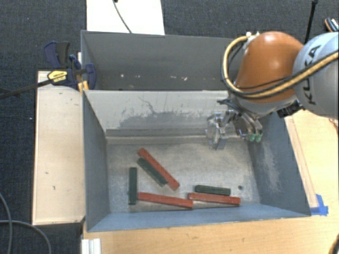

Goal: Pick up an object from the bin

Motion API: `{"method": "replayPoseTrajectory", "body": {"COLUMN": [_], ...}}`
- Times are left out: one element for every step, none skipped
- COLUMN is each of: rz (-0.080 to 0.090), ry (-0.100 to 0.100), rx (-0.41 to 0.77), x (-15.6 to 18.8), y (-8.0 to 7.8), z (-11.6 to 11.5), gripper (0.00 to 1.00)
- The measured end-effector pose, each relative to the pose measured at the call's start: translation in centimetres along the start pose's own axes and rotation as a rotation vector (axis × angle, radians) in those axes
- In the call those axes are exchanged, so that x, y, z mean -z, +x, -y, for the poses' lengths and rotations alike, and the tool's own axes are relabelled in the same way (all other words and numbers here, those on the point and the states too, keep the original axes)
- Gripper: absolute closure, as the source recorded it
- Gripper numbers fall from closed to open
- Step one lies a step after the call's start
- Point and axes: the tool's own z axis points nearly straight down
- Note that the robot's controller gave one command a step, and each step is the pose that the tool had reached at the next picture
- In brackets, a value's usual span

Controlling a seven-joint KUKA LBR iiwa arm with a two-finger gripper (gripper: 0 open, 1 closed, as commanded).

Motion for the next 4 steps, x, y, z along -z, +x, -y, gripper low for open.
{"method": "replayPoseTrajectory", "body": {"rz": [-0.014, -0.01, -0.013, -0.005], "ry": [-0.003, -0.002, -0.002, -0.001], "rx": [0.334, 0.329, 0.169, 0.165], "x": [-4.5, -4.4, -13.6, -12.9], "y": [7.9, 7.8, 7.3, 6.9], "z": [-4.7, -4.6, -12.7, -12.5], "gripper": [1.0, 0.0, 0.0, 1.0]}}
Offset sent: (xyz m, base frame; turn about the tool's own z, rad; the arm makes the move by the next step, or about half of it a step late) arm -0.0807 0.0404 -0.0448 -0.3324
